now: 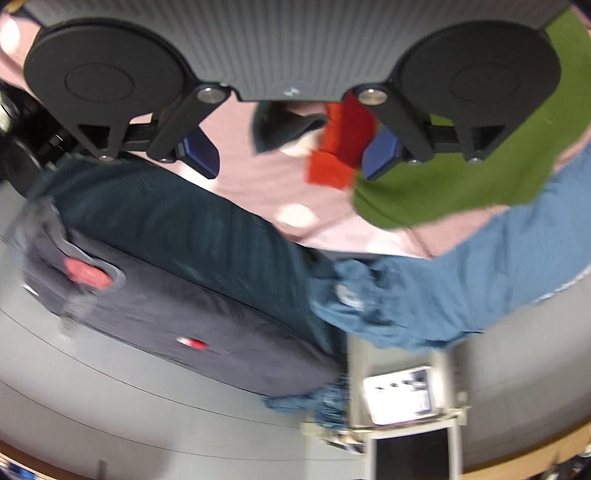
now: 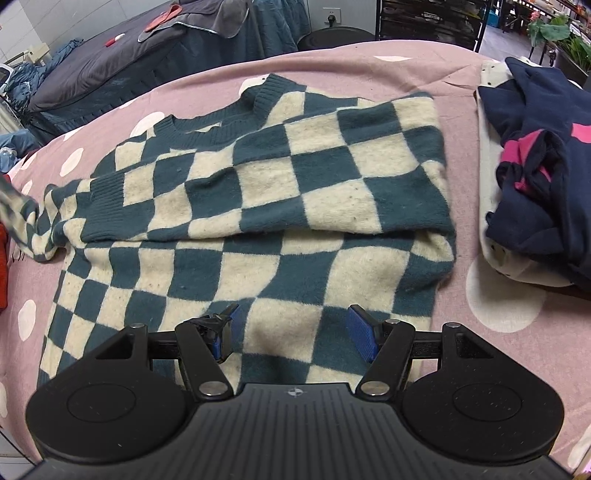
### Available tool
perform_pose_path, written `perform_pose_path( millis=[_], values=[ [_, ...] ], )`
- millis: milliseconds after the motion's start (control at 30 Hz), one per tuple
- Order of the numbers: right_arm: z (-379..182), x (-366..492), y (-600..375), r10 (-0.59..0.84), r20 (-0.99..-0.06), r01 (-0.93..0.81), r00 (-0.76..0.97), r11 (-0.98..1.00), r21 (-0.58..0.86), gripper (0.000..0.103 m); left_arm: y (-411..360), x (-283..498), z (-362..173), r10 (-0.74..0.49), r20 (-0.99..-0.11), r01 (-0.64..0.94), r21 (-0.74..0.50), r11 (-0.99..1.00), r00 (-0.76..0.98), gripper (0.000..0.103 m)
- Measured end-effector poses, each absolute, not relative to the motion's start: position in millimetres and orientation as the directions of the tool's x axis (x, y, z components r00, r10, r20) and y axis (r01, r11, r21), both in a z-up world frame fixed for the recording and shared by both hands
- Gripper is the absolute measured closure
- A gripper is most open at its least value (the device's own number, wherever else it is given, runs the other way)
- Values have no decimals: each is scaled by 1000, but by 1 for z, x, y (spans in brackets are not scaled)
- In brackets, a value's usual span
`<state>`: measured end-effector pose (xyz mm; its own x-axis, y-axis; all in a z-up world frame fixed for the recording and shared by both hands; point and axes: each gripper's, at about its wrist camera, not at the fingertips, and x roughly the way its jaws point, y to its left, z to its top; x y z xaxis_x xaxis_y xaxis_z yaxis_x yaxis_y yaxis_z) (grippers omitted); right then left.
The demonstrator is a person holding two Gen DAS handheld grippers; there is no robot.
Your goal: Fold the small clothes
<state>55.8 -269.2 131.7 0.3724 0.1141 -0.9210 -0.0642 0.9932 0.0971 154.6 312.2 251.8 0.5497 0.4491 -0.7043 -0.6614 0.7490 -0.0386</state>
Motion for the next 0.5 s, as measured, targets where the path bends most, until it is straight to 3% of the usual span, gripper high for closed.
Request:
perform_pose_path(
  millis=[67, 133, 300, 500],
  values=[
    [134, 53, -273, 114, -921, -63, 373, 993, 98, 1, 292, 149, 248, 387, -715, -594, -49, 803, 582, 15],
    [135, 49, -276, 118, -922, -71, 369, 993, 99, 1, 266, 140, 240, 298, -738, -504, -65, 861, 605, 1],
    [134, 32, -286, 119, -933, -99, 339, 991, 90, 1, 196, 94, 191, 119, -828, -283, -49, 958, 547, 0],
    [129, -2, -305, 80, -955, -82, 287, 995, 59, 1, 150, 19, 107, -39, -930, -248, -137, 959, 365, 2]
  ],
)
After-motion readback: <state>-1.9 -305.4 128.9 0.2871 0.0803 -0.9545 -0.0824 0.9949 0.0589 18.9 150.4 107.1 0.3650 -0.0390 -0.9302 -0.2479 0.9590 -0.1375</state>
